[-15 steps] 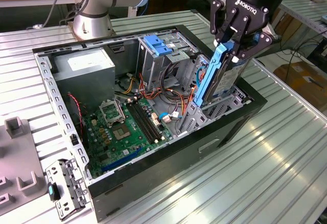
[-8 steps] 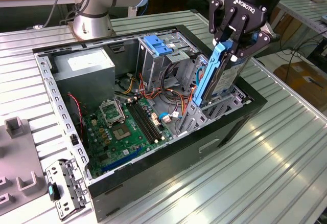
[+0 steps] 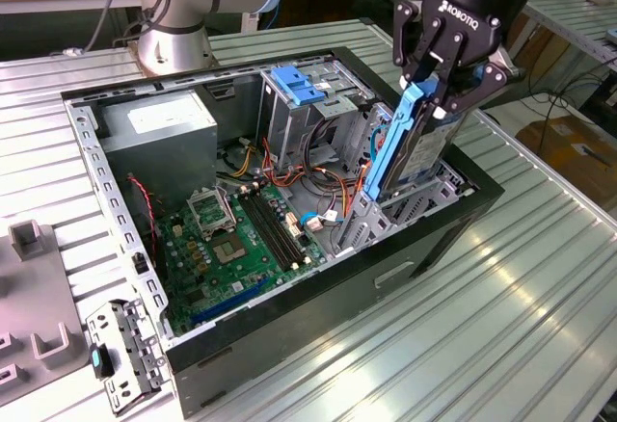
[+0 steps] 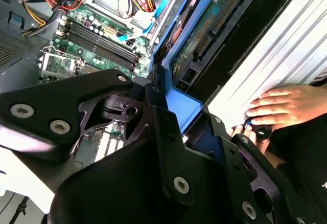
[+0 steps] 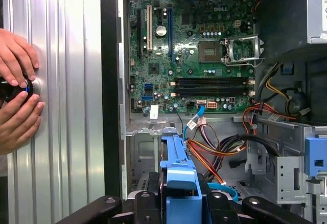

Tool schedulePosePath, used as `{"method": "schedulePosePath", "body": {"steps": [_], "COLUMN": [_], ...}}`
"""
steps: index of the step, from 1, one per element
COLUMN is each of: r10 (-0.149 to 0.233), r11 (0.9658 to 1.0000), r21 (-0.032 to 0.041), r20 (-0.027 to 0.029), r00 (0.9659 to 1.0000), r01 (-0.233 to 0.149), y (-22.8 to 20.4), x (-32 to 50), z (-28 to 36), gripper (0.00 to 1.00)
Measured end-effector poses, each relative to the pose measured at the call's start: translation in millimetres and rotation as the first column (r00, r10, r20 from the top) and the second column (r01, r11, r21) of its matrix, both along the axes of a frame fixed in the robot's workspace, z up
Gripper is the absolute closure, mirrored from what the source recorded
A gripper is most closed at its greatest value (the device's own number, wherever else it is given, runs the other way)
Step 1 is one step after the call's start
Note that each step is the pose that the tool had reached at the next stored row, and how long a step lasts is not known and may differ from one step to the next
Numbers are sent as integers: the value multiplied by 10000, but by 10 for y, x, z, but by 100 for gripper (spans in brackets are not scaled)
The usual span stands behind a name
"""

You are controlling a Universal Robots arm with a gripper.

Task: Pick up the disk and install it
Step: 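Insert the disk into the insertion slot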

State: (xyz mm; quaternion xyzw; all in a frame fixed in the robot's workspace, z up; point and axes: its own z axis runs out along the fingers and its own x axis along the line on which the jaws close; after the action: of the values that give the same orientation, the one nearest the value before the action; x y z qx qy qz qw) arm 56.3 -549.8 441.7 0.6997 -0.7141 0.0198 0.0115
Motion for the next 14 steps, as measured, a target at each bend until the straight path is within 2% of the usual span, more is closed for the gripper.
{"method": "schedulePosePath", "body": {"steps": [4, 11, 13, 14], "r10": [0, 0, 0, 0], "r11": [10000, 10000, 10000, 10000], "r21": [-1, 0, 0, 4], "r20": [0, 0, 0, 0], "r00": [10000, 10000, 10000, 10000], "r01": [0, 0, 0, 0], "y": [0, 0, 0, -1], "x": [0, 0, 0, 0], "z": [-23, -26, -29, -44], "gripper": [63, 63, 62, 56]}}
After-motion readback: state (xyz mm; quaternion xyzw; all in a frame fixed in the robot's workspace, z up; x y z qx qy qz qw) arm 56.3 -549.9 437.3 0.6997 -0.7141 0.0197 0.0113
